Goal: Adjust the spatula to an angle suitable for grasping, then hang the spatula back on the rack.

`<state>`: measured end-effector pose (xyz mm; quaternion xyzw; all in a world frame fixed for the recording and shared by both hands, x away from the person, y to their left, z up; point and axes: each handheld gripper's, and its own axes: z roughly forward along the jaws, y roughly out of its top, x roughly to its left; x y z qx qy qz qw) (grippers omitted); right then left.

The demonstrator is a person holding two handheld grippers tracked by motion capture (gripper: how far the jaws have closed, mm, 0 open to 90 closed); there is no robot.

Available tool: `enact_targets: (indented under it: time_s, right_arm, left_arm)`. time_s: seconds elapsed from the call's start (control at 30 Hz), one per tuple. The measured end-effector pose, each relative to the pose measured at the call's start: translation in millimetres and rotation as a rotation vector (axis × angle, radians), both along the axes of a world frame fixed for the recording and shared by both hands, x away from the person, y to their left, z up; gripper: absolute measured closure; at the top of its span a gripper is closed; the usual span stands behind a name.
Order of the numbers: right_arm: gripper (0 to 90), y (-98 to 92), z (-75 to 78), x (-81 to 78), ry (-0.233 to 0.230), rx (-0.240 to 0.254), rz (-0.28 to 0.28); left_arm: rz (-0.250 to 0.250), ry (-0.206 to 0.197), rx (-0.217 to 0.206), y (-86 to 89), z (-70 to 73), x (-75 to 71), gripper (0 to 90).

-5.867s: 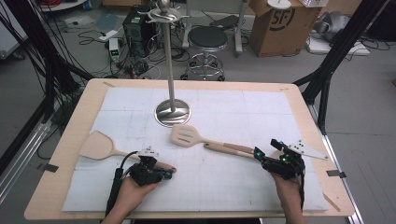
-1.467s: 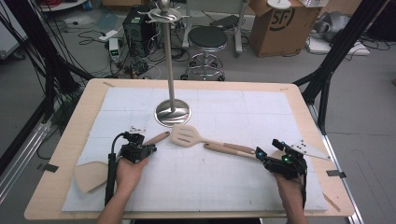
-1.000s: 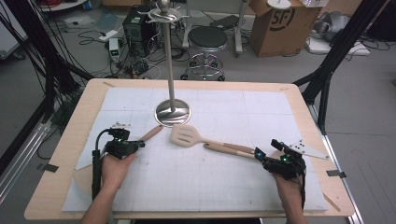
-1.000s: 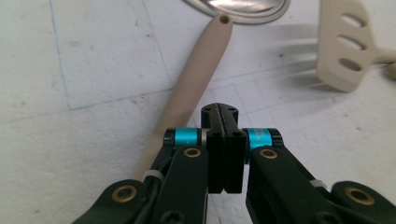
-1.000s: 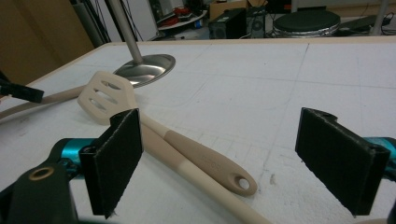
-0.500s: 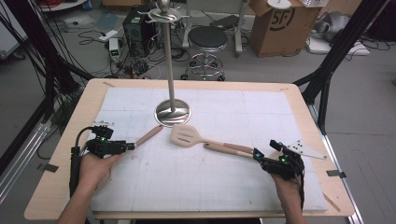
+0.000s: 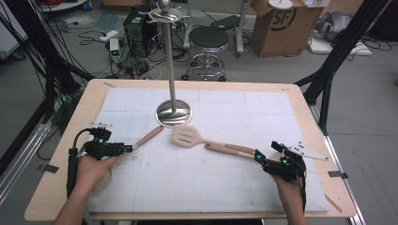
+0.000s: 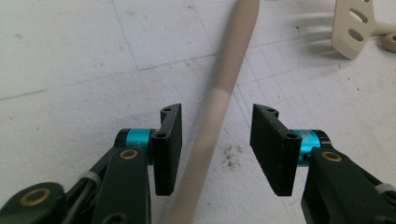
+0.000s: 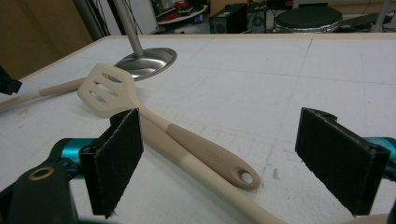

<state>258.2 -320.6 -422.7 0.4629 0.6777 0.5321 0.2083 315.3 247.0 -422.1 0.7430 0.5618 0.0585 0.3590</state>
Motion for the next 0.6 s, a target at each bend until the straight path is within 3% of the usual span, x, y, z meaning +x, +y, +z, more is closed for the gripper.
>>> enact_targets:
  time_s: [0.23, 0.6]
  right_arm:
    - [14.2, -3.1, 0.2, -1.3, -0.009, 0.004, -0.008]
    - [14.2, -3.1, 0.0, -1.7, -0.005, 0.002, -0.01]
  left_arm:
    - [-0.01, 0.001, 0.018, -0.8, 1.8, 1.0, 53.3]
    - [-0.044, 0.078, 0.061, -7.7, -14.3, 5.1, 56.2]
